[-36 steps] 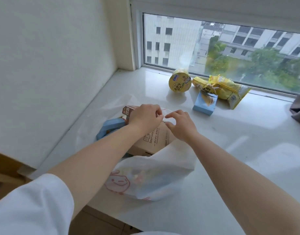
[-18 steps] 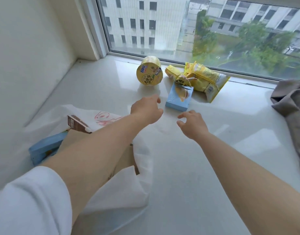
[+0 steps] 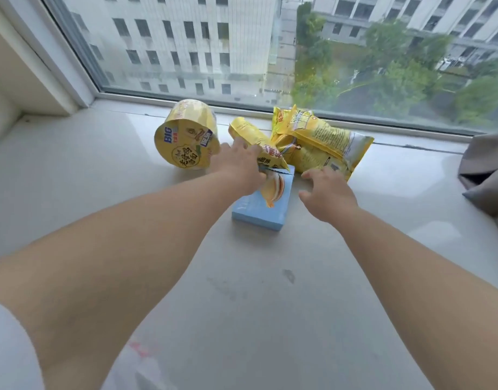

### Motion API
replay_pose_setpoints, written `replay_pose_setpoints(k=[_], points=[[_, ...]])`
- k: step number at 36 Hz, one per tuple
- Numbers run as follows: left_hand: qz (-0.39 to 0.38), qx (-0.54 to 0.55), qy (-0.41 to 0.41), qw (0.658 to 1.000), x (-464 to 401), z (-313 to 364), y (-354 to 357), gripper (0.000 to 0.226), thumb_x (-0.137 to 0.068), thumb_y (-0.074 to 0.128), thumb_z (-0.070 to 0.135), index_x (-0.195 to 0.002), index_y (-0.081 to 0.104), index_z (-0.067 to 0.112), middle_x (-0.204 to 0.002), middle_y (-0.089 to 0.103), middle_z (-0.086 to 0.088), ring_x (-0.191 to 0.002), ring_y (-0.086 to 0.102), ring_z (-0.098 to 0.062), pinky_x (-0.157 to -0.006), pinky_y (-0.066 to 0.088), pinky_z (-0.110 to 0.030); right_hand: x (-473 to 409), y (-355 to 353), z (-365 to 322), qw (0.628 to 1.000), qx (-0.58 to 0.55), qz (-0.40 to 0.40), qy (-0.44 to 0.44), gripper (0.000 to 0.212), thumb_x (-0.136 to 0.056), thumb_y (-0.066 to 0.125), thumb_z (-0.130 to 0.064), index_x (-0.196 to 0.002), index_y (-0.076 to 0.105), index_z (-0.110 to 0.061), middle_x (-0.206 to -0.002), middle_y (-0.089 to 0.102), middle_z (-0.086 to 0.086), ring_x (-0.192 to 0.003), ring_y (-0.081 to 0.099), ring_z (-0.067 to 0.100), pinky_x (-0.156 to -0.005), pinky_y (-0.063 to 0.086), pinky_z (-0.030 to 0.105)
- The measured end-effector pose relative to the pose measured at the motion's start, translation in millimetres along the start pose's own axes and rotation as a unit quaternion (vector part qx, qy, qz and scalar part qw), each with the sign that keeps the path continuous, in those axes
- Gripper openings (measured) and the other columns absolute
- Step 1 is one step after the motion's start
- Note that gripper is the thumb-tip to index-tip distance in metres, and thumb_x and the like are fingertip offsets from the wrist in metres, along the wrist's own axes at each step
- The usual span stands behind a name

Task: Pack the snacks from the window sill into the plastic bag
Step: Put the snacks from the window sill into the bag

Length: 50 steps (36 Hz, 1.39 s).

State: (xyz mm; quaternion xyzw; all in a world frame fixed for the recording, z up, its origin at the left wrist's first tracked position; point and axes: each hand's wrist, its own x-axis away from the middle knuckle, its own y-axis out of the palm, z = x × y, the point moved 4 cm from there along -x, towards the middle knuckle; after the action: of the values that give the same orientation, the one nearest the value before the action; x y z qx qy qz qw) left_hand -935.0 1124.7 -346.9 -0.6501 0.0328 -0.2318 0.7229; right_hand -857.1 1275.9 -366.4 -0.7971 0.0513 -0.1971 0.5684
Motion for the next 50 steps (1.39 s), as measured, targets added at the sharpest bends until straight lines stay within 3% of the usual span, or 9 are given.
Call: replay_pose_setpoints(k=[6,10,13,15,19,25,38,44,50], points=[[0.013,-0.051,0.038,0.998,-66,29,20,0.062,-0.086,0.047,0.062,-0.142,0.028,0.043,-0.15,0.021,-0.001,-0.137,0.017,-0.033,-0.099,0.034,-0.049,-72,-3,15,0.994,0.084,0.071,-0.016,0.054,-0.089,0.053,-0.029,-0.139,0.037,-0.02,-0.136,0.039,0.009,-0.129,0.03,0.029,-0.103,0.033,0.042],[-0.035,-0.073,0.038,0.996,-97,35,44,0.07,-0.077,0.044,0.076,-0.14,0.026,0.05,-0.152,0.017,-0.004,-0.134,0.02,-0.042,-0.101,0.036,-0.05,-118,-8,27,0.985,0.117,0.127,0.002,0.082,-0.08,0.062,-0.045,-0.146,0.021,-0.019,-0.146,0.026,0.008,-0.134,0.024,0.03,-0.108,0.028,0.044],[-0.052,-0.1,0.018,0.994,-113,28,56,0.078,-0.073,0.045,0.08,-0.141,0.03,0.043,-0.155,0.006,-0.011,-0.13,0.027,-0.053,-0.098,0.04,-0.047,-148,8,43,0.989,0.114,0.079,0.042,0.116,-0.065,0.068,-0.066,-0.15,0.002,-0.023,-0.152,0.015,0.009,-0.141,0.018,0.029,-0.113,0.018,0.047],[-0.044,-0.088,-0.001,0.995,-119,20,63,0.082,-0.07,0.049,0.081,-0.139,0.033,0.04,-0.155,0.001,-0.015,-0.128,0.031,-0.053,-0.099,0.039,-0.046,-160,25,56,0.995,0.06,0.043,0.063,0.122,-0.056,0.07,-0.072,-0.149,0.006,-0.026,-0.146,0.029,0.012,-0.137,0.028,0.03,-0.11,0.025,0.046],[-0.008,-0.013,-0.032,0.999,-119,-2,75,0.07,-0.069,0.059,0.073,-0.126,0.041,0.037,-0.154,-0.004,-0.012,-0.119,0.041,-0.046,-0.095,0.038,-0.04,-169,25,85,0.994,-0.057,0.043,0.08,0.098,-0.061,0.074,-0.061,-0.14,0.027,-0.027,-0.126,0.051,0.012,-0.121,0.047,0.032,-0.092,0.039,0.036],[0.055,0.083,-0.059,0.993,-110,-24,87,0.038,-0.082,0.064,0.042,-0.115,0.049,0.032,-0.152,0.002,-0.006,-0.117,0.041,-0.04,-0.096,0.037,-0.038,-149,24,88,0.992,-0.018,0.074,0.097,0.069,-0.074,0.069,-0.047,-0.126,0.035,-0.017,-0.109,0.06,0.014,-0.105,0.057,0.034,-0.073,0.034,0.032],[0.04,0.141,-0.043,0.988,27,-21,112,0.021,-0.082,0.062,0.027,-0.102,0.058,0.027,-0.15,0.01,0.0,-0.111,0.043,-0.034,-0.091,0.039,-0.032,8,51,76,0.979,-0.076,0.095,0.16,0.053,-0.079,0.064,-0.031,-0.124,0.041,-0.015,-0.105,0.058,0.014,-0.098,0.055,0.033,-0.077,0.041,0.035],[0.071,0.201,-0.081,0.974,88,-21,65,0.031,-0.078,0.069,0.026,-0.107,0.06,0.026,-0.151,0.014,0.002,-0.114,0.047,-0.035,-0.094,0.04,-0.034,84,14,70,0.97,-0.095,0.156,0.159,0.042,-0.079,0.061,-0.03,-0.116,0.048,-0.014,-0.104,0.06,0.012,-0.099,0.054,0.033,-0.085,0.044,0.04],[0.151,0.257,-0.039,0.954,160,-21,-6,0.032,-0.074,0.075,0.023,-0.103,0.062,0.025,-0.15,0.018,0.006,-0.119,0.048,-0.026,-0.095,0.042,-0.031,156,-31,29,0.964,-0.154,0.194,0.102,0.038,-0.076,0.06,-0.029,-0.11,0.048,-0.02,-0.097,0.061,0.005,-0.086,0.05,0.027,-0.076,0.044,0.036]])
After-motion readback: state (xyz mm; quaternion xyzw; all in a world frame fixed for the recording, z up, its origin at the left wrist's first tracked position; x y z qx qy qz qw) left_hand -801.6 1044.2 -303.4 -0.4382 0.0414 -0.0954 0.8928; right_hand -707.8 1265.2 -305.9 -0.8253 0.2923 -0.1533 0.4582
